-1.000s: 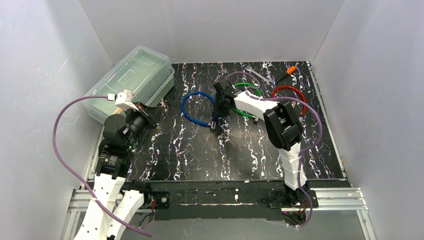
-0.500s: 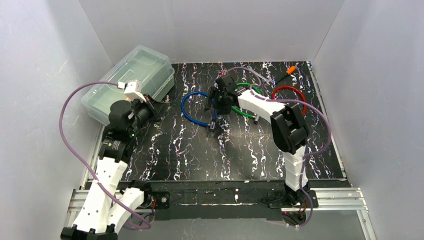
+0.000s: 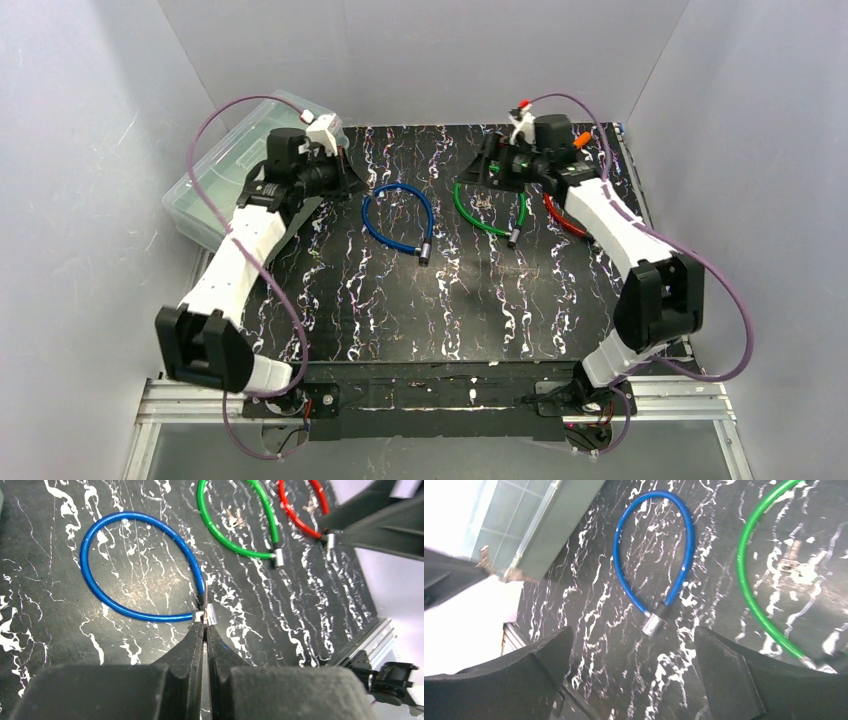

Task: Lock with the key
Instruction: Place the key at the center of the board.

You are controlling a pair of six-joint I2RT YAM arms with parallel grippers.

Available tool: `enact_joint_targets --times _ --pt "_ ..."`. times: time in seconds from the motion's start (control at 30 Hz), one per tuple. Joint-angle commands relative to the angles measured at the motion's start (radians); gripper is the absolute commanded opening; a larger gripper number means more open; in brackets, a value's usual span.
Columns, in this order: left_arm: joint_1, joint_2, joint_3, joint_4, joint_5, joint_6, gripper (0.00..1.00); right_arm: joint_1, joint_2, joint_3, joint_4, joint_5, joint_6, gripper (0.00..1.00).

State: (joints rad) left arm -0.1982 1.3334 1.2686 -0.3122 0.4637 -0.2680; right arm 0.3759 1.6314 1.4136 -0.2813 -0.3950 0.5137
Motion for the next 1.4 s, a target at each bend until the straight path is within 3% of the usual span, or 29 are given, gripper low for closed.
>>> enact_joint_targets --times 0.0,0.33,0.63,1.0,1.17,1.37 --pt "-0.013 0.131 0.113 -0.108 0.048 0.127 0.0 -0.121 -0.1 -0.073 0.0 -0.253 -0.179 0.98" --pt "-0.11 0.449 0.27 -0.194 -0.102 0.306 0.0 -0.317 -0.127 -0.06 -0.243 -0.322 -0.51 0.98" --pt "-0.159 0.651 0.367 -0.173 -0.178 0.352 0.0 -0.361 -0.051 -0.102 -0.252 -0.363 -0.535 0.98" --pt "-0.165 0.769 0.403 -0.114 -0.198 0.353 0.01 -0.365 -0.027 -0.108 -0.256 -0.382 -0.546 0.98" --pt "-0.164 0.778 0.411 -0.119 -0.188 0.355 0.14 -0.365 -0.008 -0.107 -0.251 -0.39 -0.541 0.98" --pt "-0.165 0.736 0.429 -0.157 -0.178 0.364 0.48 -0.365 -0.005 -0.1 -0.245 -0.384 -0.541 0.98"
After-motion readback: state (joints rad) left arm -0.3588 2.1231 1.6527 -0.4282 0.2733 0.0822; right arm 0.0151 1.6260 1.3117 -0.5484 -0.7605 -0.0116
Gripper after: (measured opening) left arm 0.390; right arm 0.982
